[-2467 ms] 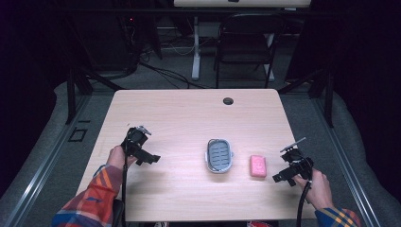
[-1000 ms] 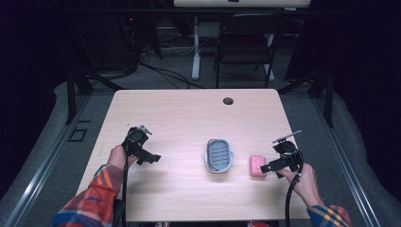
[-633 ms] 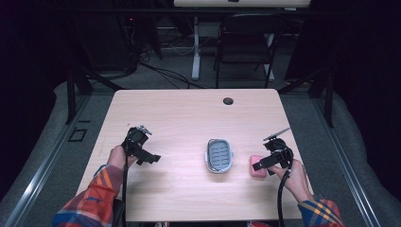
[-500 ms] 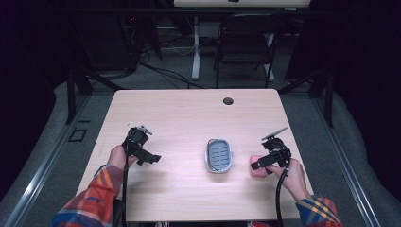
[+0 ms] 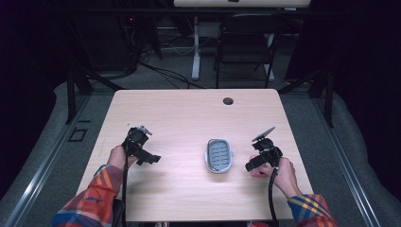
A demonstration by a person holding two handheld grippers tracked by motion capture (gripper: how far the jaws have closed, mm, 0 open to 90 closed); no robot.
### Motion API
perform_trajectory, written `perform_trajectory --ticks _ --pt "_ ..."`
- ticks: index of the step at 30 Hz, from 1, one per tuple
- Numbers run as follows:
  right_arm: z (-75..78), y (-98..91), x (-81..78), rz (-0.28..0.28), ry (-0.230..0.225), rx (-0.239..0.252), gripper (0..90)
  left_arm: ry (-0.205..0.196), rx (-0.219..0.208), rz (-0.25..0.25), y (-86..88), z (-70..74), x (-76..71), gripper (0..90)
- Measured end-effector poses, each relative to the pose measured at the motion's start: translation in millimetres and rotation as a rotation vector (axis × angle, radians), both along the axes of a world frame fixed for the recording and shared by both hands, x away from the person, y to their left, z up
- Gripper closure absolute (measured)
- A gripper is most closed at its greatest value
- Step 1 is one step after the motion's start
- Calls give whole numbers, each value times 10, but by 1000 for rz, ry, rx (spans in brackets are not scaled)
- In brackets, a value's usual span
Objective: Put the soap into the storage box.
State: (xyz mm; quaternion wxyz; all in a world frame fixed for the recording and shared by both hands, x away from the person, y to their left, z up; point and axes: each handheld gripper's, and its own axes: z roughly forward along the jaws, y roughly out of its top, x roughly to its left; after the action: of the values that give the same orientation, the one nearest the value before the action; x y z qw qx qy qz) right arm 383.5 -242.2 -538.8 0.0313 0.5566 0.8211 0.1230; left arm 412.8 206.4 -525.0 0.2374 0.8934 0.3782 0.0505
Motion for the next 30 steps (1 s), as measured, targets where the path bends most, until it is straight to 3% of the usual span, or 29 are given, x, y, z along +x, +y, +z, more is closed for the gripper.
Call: perform_trajectory --ticks 1,2,9,11,12,13,14,19,22,23,30 --pt "0 0 0 0 0 0 85 0 0 0 0 0 0 0" --pt "-11 -11 9 3 11 -18 158 2 0 -1 -1 -1 0 0" --pt "-27 -31 10 -1 15 -12 271 3 1 -1 1 -4 3 0" --pt "-26 -39 6 -6 15 -7 312 3 0 -1 2 -4 3 0" --pt "-30 -41 -1 -10 13 21 351 3 0 -2 3 -4 3 0" --pt "-30 -41 -1 -10 13 21 351 3 0 -2 3 -4 3 0" --pt "-17 -52 4 3 10 -8 361 3 0 -1 2 -4 2 0" --pt "-19 -49 -6 9 -11 -12 367 3 -1 -2 -2 -2 0 0" --pt "22 -75 8 40 16 -33 368 4 1 -4 -1 0 2 0" --pt "5 -70 -6 18 -5 -15 368 3 2 -6 -3 0 2 0" --pt "84 -124 -1 52 9 -17 369 -3 6 -4 -5 6 -3 0"
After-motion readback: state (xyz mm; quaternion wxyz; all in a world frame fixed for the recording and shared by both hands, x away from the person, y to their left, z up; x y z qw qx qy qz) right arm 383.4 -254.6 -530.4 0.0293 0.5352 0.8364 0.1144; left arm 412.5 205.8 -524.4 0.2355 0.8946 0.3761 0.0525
